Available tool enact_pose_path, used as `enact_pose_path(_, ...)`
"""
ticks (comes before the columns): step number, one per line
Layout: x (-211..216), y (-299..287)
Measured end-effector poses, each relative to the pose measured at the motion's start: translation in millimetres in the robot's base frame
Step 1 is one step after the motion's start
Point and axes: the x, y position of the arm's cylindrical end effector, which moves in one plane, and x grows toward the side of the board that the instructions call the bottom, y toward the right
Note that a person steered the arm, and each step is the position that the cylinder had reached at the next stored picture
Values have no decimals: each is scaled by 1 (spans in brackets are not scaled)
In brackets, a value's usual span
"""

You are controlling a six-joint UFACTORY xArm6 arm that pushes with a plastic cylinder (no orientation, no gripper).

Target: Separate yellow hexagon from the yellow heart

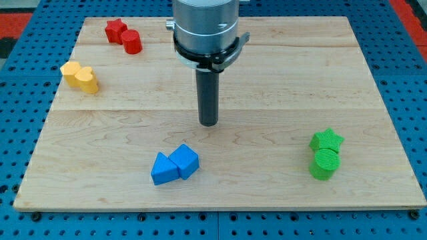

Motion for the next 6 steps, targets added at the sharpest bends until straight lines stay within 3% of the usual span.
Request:
enact_pose_path(5,0,-37)
enact_pose_path(6,-17,-80)
